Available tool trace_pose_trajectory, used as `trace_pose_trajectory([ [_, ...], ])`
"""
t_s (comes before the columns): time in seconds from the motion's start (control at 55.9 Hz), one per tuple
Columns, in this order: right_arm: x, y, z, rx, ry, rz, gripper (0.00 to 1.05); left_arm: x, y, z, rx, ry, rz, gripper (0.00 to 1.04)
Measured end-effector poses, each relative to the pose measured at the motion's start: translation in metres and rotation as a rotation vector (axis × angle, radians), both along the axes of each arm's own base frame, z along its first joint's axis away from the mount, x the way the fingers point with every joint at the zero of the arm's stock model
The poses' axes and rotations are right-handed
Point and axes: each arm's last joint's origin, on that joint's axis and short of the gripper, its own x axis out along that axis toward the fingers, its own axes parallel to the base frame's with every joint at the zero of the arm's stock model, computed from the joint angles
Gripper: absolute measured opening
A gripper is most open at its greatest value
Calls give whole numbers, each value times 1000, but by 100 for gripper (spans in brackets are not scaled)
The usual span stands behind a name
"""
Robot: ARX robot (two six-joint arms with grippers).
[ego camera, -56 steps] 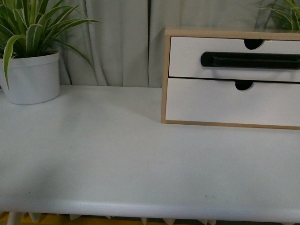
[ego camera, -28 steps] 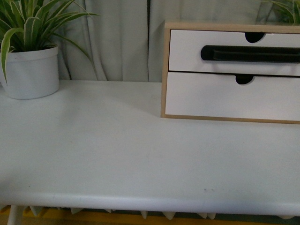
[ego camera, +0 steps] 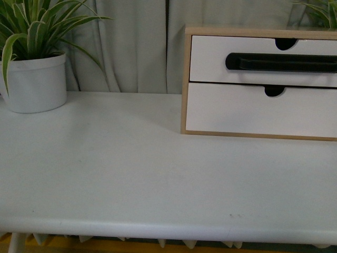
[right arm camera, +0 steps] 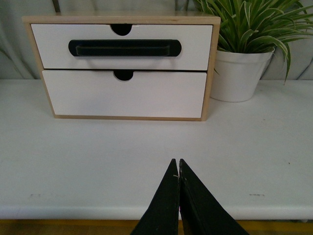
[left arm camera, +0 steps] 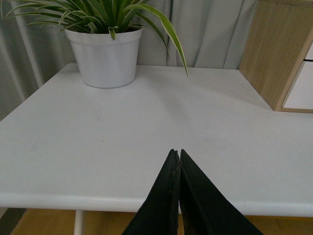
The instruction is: Close drawer sideways
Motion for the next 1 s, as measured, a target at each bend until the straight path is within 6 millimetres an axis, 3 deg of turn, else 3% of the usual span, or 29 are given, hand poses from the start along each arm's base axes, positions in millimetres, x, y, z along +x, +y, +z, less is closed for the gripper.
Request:
trace_pose_trajectory([
  [0.43, 0, 0, -17, 0, -2, 0, 1, -8, 0, -6, -1, -15, 0, 4],
  [1.002, 0, 0, -17, 1, -4, 0, 1, -23, 0, -9, -3, -10, 0, 5],
])
